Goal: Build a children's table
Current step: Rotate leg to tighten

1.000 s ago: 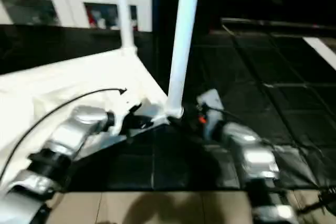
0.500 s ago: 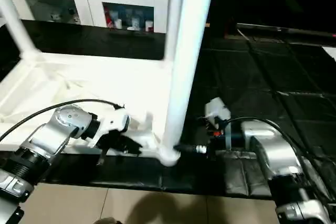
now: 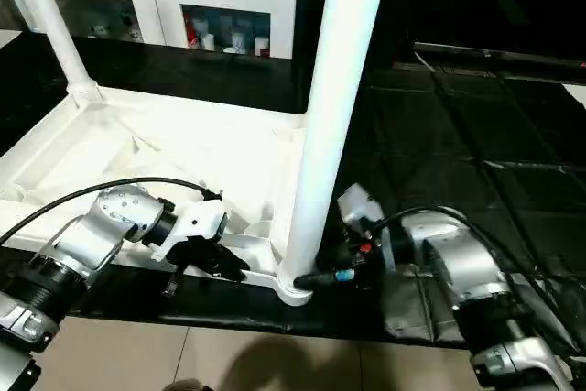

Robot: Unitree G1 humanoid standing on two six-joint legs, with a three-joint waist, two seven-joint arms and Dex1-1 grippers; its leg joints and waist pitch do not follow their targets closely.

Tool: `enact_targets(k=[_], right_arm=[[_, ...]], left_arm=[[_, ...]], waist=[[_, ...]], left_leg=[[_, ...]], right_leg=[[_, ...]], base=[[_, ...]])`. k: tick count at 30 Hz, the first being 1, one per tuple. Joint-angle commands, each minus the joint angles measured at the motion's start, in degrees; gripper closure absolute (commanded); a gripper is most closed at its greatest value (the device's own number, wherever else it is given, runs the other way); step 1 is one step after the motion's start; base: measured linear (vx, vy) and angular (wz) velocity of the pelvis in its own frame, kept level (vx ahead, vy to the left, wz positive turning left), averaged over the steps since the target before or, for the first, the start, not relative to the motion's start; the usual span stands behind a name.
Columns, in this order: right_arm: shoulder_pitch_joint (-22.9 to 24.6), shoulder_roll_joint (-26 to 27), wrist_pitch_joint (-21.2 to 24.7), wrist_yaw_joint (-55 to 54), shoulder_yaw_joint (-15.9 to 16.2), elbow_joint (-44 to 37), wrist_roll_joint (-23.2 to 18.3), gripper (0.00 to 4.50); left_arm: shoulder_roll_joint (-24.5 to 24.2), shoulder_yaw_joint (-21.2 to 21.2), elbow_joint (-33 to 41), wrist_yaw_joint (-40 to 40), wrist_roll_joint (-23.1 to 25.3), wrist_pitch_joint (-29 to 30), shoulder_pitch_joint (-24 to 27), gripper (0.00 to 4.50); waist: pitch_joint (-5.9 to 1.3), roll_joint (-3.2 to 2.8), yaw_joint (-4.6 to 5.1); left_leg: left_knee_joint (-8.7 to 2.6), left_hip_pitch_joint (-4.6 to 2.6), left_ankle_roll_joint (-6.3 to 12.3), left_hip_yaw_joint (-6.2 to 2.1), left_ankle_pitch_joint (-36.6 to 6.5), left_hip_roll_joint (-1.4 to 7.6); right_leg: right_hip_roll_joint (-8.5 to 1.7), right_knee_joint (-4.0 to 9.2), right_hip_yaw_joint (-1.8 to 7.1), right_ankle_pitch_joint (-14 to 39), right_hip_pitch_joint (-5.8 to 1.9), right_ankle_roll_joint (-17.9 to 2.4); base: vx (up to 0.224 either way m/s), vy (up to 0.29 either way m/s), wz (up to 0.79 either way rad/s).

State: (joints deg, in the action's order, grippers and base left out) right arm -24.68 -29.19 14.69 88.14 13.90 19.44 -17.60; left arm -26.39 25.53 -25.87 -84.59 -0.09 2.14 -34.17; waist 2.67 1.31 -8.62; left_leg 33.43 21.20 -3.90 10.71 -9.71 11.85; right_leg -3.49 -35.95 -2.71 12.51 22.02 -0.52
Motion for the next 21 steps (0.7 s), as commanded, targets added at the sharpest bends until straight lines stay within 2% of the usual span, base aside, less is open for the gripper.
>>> enact_targets(k=[1, 4, 7, 13, 16, 17, 19, 20, 21], right_arm=[[-0.38, -0.06, -0.69, 1.89, 0.89, 0.51, 0.31, 1.73], [-0.53, 0.20, -0.77, 2.13, 1.25, 0.86, 0.35, 2.05], [-0.56, 0.40, -0.59, 2.32, 1.52, 0.99, 0.26, 2.28], [0.36, 0.33, 0.24, 3.09, 1.86, -0.04, -0.29, 2.40], [1.11, 0.33, 0.94, 2.90, 1.75, -0.89, -0.90, 2.41], [2.98, 1.07, 1.75, 0.76, 0.83, -2.89, -1.93, 2.41], [3.82, 1.58, 1.80, -0.55, 0.26, -3.65, -2.25, 2.41], [4.86, 3.31, 2.78, -5.33, -0.98, -4.12, -2.04, 2.41], [6.00, 6.03, 3.01, -12.97, -2.36, -4.04, -0.46, 2.41]], left_arm=[[0.87, 1.80, 0.23, -1.43, 1.12, -1.61, -1.52, 4.50], [0.99, 1.85, -0.22, -1.22, 1.32, -2.12, -1.56, 4.50], [1.04, 1.89, -0.46, -1.06, 1.46, -2.40, -1.50, 4.50], [1.40, 1.73, -1.08, 0.41, 1.83, -1.90, -1.67, 4.50], [1.70, 1.33, -1.21, 1.52, 1.83, -0.36, -1.69, 4.50], [2.35, 0.25, -1.07, 3.25, 1.12, 2.57, -1.49, 4.50], [2.65, -0.27, -1.02, 3.93, 0.76, 3.71, -1.40, 4.50], [3.12, -1.12, -0.43, 5.15, 0.15, 5.96, -1.19, 4.50], [3.84, -2.08, 0.60, 6.95, -0.42, 8.93, -0.91, 4.50]], waist=[[-3.43, 0.34, 0.38], [-3.45, 0.18, 0.27], [-3.35, 0.26, 0.33], [-3.42, 0.27, 0.33], [-3.43, 0.26, 0.29], [-3.40, 0.12, 0.31], [-3.40, 0.21, 0.09], [-3.35, 0.23, 0.09], [-3.18, -0.52, 0.16]], left_leg=[[-3.42, -1.06, 1.87, -0.47, -9.60, 1.98], [-3.37, -0.98, 1.95, -0.50, -9.63, 1.94], [-3.43, -0.97, 1.71, -0.52, -10.18, 1.95], [-3.41, -1.02, 1.57, -0.53, -10.27, 1.95], [-3.40, -1.07, 1.64, -0.53, -10.19, 1.98], [-3.40, -1.07, 1.58, -0.52, -10.44, 1.94], [-3.46, -1.15, 1.52, -0.52, -10.54, 1.95], [-3.51, -1.14, 1.47, -0.54, -10.81, 1.95], [-3.68, -1.25, 0.78, -0.59, -11.96, 1.95]], right_leg=[[-4.41, 4.09, 2.39, 5.68, -2.11, -12.72], [-4.44, 4.05, 2.37, 5.29, -2.10, -12.89], [-4.47, 4.14, 2.41, 6.35, -2.12, -12.68], [-4.47, 4.13, 2.42, 6.82, -2.13, -12.49], [-4.43, 4.12, 2.39, 6.38, -2.08, -12.68], [-4.40, 4.15, 2.41, 6.53, -2.07, -12.67], [-4.41, 4.16, 2.43, 6.53, -2.10, -12.60], [-4.44, 4.24, 2.42, 7.12, -2.06, -12.51], [-4.46, 4.58, 2.51, 8.64, -1.79, -12.29]], base=[[0.000, 0.000, 0.00], [0.000, 0.000, 0.00], [0.000, 0.000, 0.00], [0.000, 0.000, 0.00], [0.000, 0.000, 0.00], [0.000, 0.000, 0.00], [0.000, 0.000, 0.00], [0.000, 0.000, 0.00], [0.000, 0.000, 0.00]])
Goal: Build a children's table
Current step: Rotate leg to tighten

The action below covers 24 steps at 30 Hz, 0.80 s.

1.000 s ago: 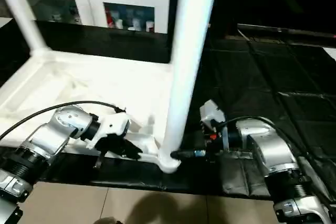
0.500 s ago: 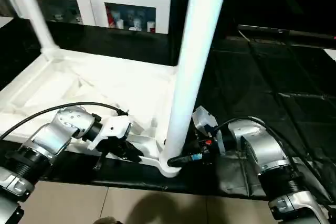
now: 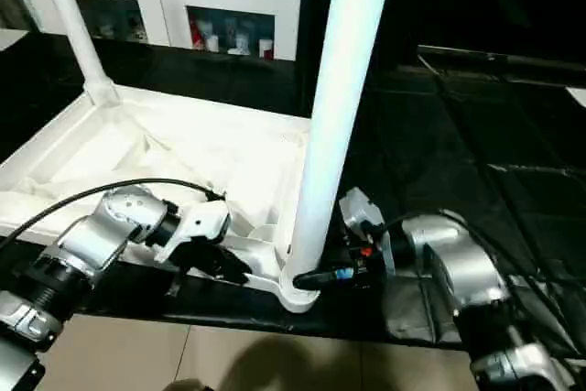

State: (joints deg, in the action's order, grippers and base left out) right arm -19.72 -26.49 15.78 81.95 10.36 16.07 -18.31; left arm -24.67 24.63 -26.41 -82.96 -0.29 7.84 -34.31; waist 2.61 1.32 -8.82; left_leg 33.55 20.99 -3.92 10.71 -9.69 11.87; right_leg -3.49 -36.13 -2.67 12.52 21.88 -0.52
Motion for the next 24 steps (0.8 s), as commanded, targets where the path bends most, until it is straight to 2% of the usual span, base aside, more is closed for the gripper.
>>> enact_targets(k=[1, 3, 4, 6, 7, 8, 9, 10, 12, 14, 15, 17, 19, 20, 21, 22, 24], right_arm=[[1.58, 5.52, 2.83, -12.34, 0.29, -0.64, 1.23, 2.41], [1.61, 7.29, 3.46, -16.11, -0.34, -0.54, 1.85, 2.44], [1.40, 9.10, 4.62, -19.72, -0.97, -0.44, 2.23, 2.44], [0.24, 12.87, 6.01, -28.47, -1.25, 0.58, 5.36, 2.46], [0.19, 13.02, 6.06, -28.82, -1.24, 0.63, 5.52, 2.47], [-0.15, 13.99, 6.34, -31.03, -1.17, 0.95, 6.51, 2.48], [-1.30, 17.06, 7.48, -37.50, -1.85, 2.02, 8.29, 2.50], [-1.99, 18.68, 8.17, -40.86, -2.44, 2.64, 8.92, 2.50], [-4.40, 23.07, 9.01, -50.29, -4.04, 5.22, 10.66, 2.53], [-4.94, 23.92, 9.00, -52.05, -4.27, 5.81, 10.88, 2.54], [-5.67, 25.34, 9.12, -55.05, -4.83, 6.59, 11.00, 2.55], [-6.01, 26.41, 9.67, -57.14, -5.09, 6.77, 11.64, 2.55], [-6.13, 26.66, 9.14, -57.18, -4.64, 6.85, 12.17, 2.55], [-5.93, 26.58, 9.24, -56.63, -4.21, 6.33, 12.55, 2.55], [-5.33, 26.70, 9.37, -55.60, -4.11, 5.13, 12.35, 2.55], [-5.18, 26.87, 9.44, -55.54, -4.25, 4.81, 12.18, 2.00], [-4.95, 26.81, 9.01, -54.77, -4.44, 4.31, 11.51, 1.87]], left_arm=[[2.98, -1.98, 1.83, 7.21, -0.61, 5.68, -0.66, 4.50], [3.89, -2.65, 2.06, 8.83, -0.88, 7.35, -0.65, 4.50], [4.80, -3.25, 2.18, 10.37, -1.10, 8.60, -0.66, 4.50], [7.44, -4.54, 1.29, 14.21, -1.46, 9.71, -1.02, 4.50], [7.56, -4.59, 1.25, 14.37, -1.48, 9.77, -1.03, 4.50], [8.32, -4.94, 0.97, 15.40, -1.61, 10.13, -1.14, 4.50], [10.55, -6.05, 0.26, 19.18, -1.55, 11.51, -1.57, 4.50], [11.81, -6.81, -0.09, 21.51, -1.49, 12.39, -1.87, 4.50], [16.00, -9.80, -1.28, 29.71, -1.55, 14.83, -3.02, 4.50], [16.94, -10.46, -1.26, 31.48, -1.59, 15.53, -3.16, 4.50], [18.49, -11.58, -1.32, 35.08, -1.43, 15.95, -3.33, 4.50], [19.67, -12.21, -1.09, 36.76, -1.32, 16.73, -3.32, 4.50], [20.25, -12.48, -0.90, 37.35, -1.39, 16.61, -3.20, 4.50], [20.39, -12.43, -0.77, 37.42, -1.27, 16.66, -3.11, 4.50], [20.33, -12.17, -0.29, 37.35, -0.75, 16.47, -2.76, 4.50], [20.33, -12.16, -0.08, 37.45, -0.53, 16.51, -2.60, 4.50], [19.80, -12.10, 0.30, 36.94, -0.53, 16.39, -2.26, 4.50]], waist=[[-2.95, -0.30, 0.83], [-2.82, -0.49, 1.63], [-2.74, -0.50, 2.18], [-2.74, -0.52, 3.12], [-2.68, -0.49, 3.79], [-2.72, -0.41, 4.09], [-2.78, -0.61, 4.28], [-2.81, -0.59, 4.59], [-3.00, -0.33, 5.35], [-2.87, -0.45, 5.46], [-3.03, -0.14, 5.37], [-3.16, 0.10, 5.22], [-3.18, -0.07, 5.08], [-3.19, 0.07, 5.06], [-3.20, -0.12, 4.94], [-3.20, -0.12, 4.96], [-3.11, -0.24, 5.01]], left_leg=[[-4.09, -0.95, -0.28, -0.74, -13.70, 1.79], [-4.39, -1.17, -1.81, -1.06, -16.12, 1.59], [-4.57, -0.85, -2.15, -1.32, -16.76, 1.46], [-4.69, -0.87, -2.67, -1.36, -17.10, 1.44], [-4.71, -0.75, -2.95, -1.47, -17.72, 1.26], [-4.76, -0.59, -3.00, -1.57, -17.59, 1.25], [-4.70, -0.64, -2.83, -1.50, -17.07, 1.19], [-4.50, -0.97, -2.78, -1.33, -17.23, 1.19], [-4.39, -1.00, -3.18, -1.32, -16.38, 1.07], [-4.33, -0.97, -2.64, -1.21, -15.94, 1.05], [-4.23, -0.95, -1.95, -1.07, -15.00, 1.06], [-4.14, -0.91, -1.03, -0.90, -12.44, 1.02], [-4.07, -0.75, -0.13, -0.80, -10.49, 0.92], [-4.06, -0.70, 0.07, -0.78, -10.14, 0.90], [-4.13, -0.64, 0.43, -0.81, -9.29, 0.93], [-4.16, -0.67, 0.50, -0.79, -9.29, 0.96], [-4.26, -0.74, 0.34, -0.81, -10.08, 1.01]], right_leg=[[-4.54, 4.88, 2.46, 11.08, -1.73, -11.84], [-4.65, 5.33, 2.37, 16.90, -1.72, -10.42], [-4.70, 5.61, 2.28, 19.48, -1.96, -9.41], [-4.52, 5.76, 2.35, 20.05, -1.75, -8.82], [-4.49, 5.82, 2.24, 20.96, -1.77, -8.58], [-4.54, 5.81, 2.22, 21.23, -2.02, -8.31], [-4.42, 5.88, 2.32, 20.53, -1.90, -8.11], [-4.38, 5.94, 2.53, 19.39, -1.51, -8.64], [-4.23, 5.68, 2.46, 17.59, -1.59, -9.85], [-4.16, 5.76, 2.57, 16.69, -1.53, -10.00], [-4.13, 5.80, 2.67, 14.90, -1.67, -9.88], [-4.04, 5.52, 2.71, 11.16, -1.83, -10.21], [-3.97, 5.35, 2.73, 8.23, -2.02, -10.44], [-3.95, 5.31, 2.73, 7.61, -2.13, -10.41], [-3.97, 5.19, 2.70, 6.29, -2.27, -10.37], [-3.96, 5.23, 2.70, 6.13, -2.26, -10.34], [-3.95, 5.34, 2.67, 6.83, -2.21, -10.34]], base=[[0.000, 0.000, 0.00], [0.000, 0.000, 0.00], [0.000, 0.000, 0.00], [0.000, 0.000, 0.00], [0.000, 0.000, 0.00], [0.000, 0.000, 0.00], [0.000, 0.000, 0.00], [0.000, 0.000, 0.00], [0.000, 0.000, 0.00], [0.000, 0.000, 0.00], [0.000, 0.000, 0.00], [0.000, 0.000, 0.00], [0.000, 0.000, 0.00], [0.000, 0.000, 0.00], [0.000, 0.000, 0.00], [0.000, 0.000, 0.00], [0.000, 0.000, 0.00]])
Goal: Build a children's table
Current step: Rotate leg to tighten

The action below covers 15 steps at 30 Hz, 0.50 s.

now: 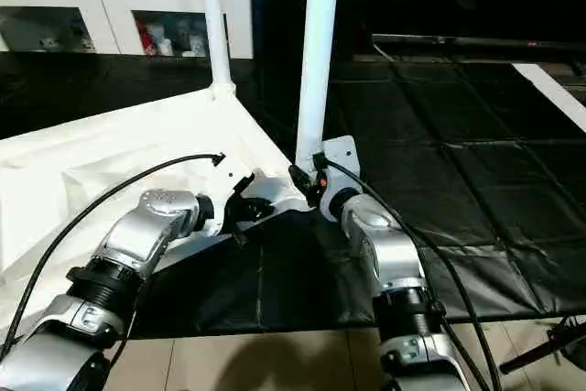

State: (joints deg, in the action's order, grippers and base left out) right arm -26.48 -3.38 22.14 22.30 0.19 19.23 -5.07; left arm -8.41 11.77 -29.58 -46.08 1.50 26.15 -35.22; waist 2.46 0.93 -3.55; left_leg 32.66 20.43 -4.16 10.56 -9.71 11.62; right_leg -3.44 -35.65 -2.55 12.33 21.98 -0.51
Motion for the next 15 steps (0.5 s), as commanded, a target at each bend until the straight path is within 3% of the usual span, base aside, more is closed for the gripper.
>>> enact_targets(k=[1, 3, 8, 11, 13, 15], right_arm=[[2.27, 3.00, 2.10, 6.66, 5.67, 0.09, -3.02, 1.87], [2.55, 2.45, 1.77, 7.66, 5.64, -0.58, -3.57, 1.51], [4.27, -1.79, 0.04, 13.43, 5.53, -2.57, -4.56, 1.23], [5.65, -6.19, 0.11, 19.68, 5.20, -4.48, -6.11, 0.93], [6.67, -9.78, -0.38, 25.77, 4.95, -5.97, -7.65, 0.71], [7.08, -11.61, -0.27, 28.80, 4.78, -6.67, -8.67, 0.56]], left_arm=[[2.13, 0.72, 4.20, -1.00, -2.42, -2.05, -0.83, 4.50], [1.29, 0.78, 4.44, -1.84, -2.44, -2.44, -0.65, 4.50], [-1.62, 1.82, 3.96, -5.68, -1.97, -5.16, -0.52, 4.50], [-4.19, 2.97, 3.47, -10.68, -2.02, -8.36, -0.35, 4.50], [-6.54, 4.13, 3.19, -15.65, -2.18, -10.74, 0.13, 4.50], [-7.80, 4.71, 3.17, -18.01, -2.13, -11.92, 0.37, 4.50]], waist=[[-2.88, -0.09, -0.29], [-2.92, -0.21, -0.24], [-3.08, 0.05, -0.37], [-3.29, 0.50, -0.63], [-3.51, -0.03, -0.84], [-3.58, -0.07, -1.19]], left_leg=[[-3.43, -0.21, 0.37, -0.66, -10.90, 1.24], [-3.52, -0.18, 0.11, -0.76, -11.66, 1.38], [-3.39, -0.11, 1.03, -0.66, -9.43, 1.30], [-3.23, 0.05, 2.68, -0.62, -6.95, 1.44], [-2.97, 0.00, 3.25, -0.63, -5.55, 1.51], [-2.76, 0.11, 4.25, -0.61, -4.54, 1.48]], right_leg=[[-4.04, 5.00, 2.57, 8.05, -2.28, -10.30], [-4.12, 5.05, 2.58, 8.56, -2.38, -10.12], [-4.05, 4.74, 2.56, 4.76, -2.65, -10.77], [-4.06, 4.26, 2.48, 0.17, -2.96, -11.63], [-4.09, 3.82, 2.42, -2.91, -2.93, -12.50], [-3.96, 3.57, 2.36, -6.00, -2.99, -13.05]], base=[[0.000, 0.000, 0.00], [0.000, 0.000, 0.00], [0.000, 0.000, 0.00], [0.000, 0.000, 0.00], [0.000, 0.000, 0.00], [0.000, 0.000, 0.00]])
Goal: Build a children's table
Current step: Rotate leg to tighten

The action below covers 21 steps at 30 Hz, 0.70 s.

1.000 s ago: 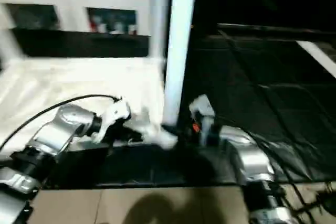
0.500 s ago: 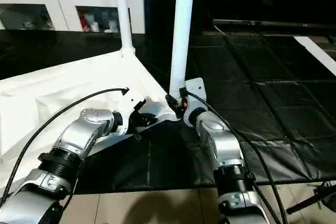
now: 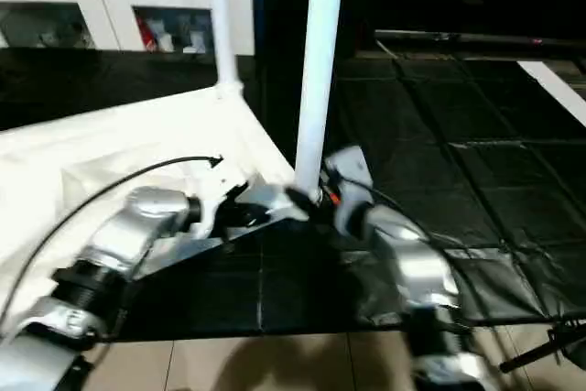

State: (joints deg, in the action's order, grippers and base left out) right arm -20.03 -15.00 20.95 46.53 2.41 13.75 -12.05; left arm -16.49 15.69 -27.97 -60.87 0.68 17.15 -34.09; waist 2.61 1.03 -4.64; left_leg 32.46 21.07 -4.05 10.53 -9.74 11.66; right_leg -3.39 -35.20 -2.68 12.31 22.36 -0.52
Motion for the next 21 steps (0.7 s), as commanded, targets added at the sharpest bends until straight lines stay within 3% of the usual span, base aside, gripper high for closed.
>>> enact_targets(k=[1, 5, 6, 11, 12, 13, 19, 21], right_arm=[[0.79, -1.02, 0.95, 6.35, 2.44, -1.47, -2.25, 0.50], [0.91, -7.18, 0.90, 16.95, 3.08, -1.24, -4.23, 0.06], [0.87, -8.13, 0.64, 18.77, 3.36, -1.09, -4.56, 0.06], [-0.60, -12.11, -1.52, 26.87, 4.64, 1.15, -5.07, 0.02], [-1.04, -12.80, -2.17, 29.08, 5.01, 1.82, -5.36, 0.02], [-1.29, -13.20, -2.49, 30.42, 5.22, 2.20, -5.60, 0.02], [-2.82, -14.01, -4.74, 37.23, 7.82, 4.44, -5.61, 0.02], [-3.60, -13.64, -5.06, 38.18, 8.35, 5.70, -5.50, 0.35]], left_arm=[[-0.45, 1.10, 1.64, -4.74, -1.42, -3.61, -0.60, 4.50], [-4.70, 3.16, 1.72, -12.81, -1.90, -7.37, -0.01, 4.50], [-5.31, 3.41, 1.70, -14.26, -2.13, -7.93, 0.06, 4.50], [-7.40, 5.01, 1.86, -20.06, -2.62, -10.69, -0.02, 4.50], [-7.77, 5.46, 1.94, -21.31, -2.72, -11.41, -0.06, 4.50], [-8.00, 5.73, 2.02, -22.08, -2.81, -11.86, -0.07, 4.50], [-8.77, 7.70, 3.61, -25.71, -2.65, -13.71, 0.50, 4.50], [-8.84, 8.24, 4.01, -26.35, -2.47, -14.19, 0.79, 4.50]], waist=[[-3.64, -0.14, -0.10], [-3.56, -0.22, -1.00], [-3.50, -0.66, -1.47], [-3.58, -0.19, -2.18], [-3.54, 0.25, -2.32], [-3.54, 0.06, -2.54], [-3.40, 0.32, -3.31], [-3.35, 0.37, -3.44]], left_leg=[[-2.55, -0.50, 4.34, -0.50, -4.66, 1.46], [-2.57, -0.84, 3.87, -0.41, -6.85, 1.76], [-2.60, -0.85, 3.44, -0.43, -7.36, 1.90], [-2.55, -0.94, 2.77, -0.33, -8.17, 1.98], [-2.49, -0.87, 2.84, -0.25, -8.42, 1.95], [-2.47, -0.83, 2.97, -0.27, -8.19, 1.97], [-2.40, -0.90, 2.90, -0.28, -8.84, 2.14], [-2.47, -0.92, 2.31, -0.31, -9.41, 2.15]], right_leg=[[-4.04, 3.14, 2.51, -6.09, -3.20, -13.27], [-4.10, 3.28, 2.45, -3.15, -3.15, -13.84], [-4.08, 3.21, 2.30, -2.58, -3.00, -13.98], [-4.27, 3.17, 2.27, -0.83, -2.97, -14.25], [-4.28, 3.29, 2.27, -0.16, -2.99, -14.11], [-4.37, 3.19, 2.30, 0.06, -2.96, -14.12], [-4.52, 3.24, 2.31, 3.50, -2.53, -13.92], [-4.54, 3.32, 2.32, 5.06, -2.45, -13.70]], base=[[0.000, 0.000, 0.00], [0.000, 0.000, 0.00], [0.000, 0.000, 0.00], [0.000, 0.000, 0.00], [0.000, 0.000, 0.00], [0.000, 0.000, 0.00], [0.000, 0.000, 0.00], [0.000, 0.000, 0.00]])
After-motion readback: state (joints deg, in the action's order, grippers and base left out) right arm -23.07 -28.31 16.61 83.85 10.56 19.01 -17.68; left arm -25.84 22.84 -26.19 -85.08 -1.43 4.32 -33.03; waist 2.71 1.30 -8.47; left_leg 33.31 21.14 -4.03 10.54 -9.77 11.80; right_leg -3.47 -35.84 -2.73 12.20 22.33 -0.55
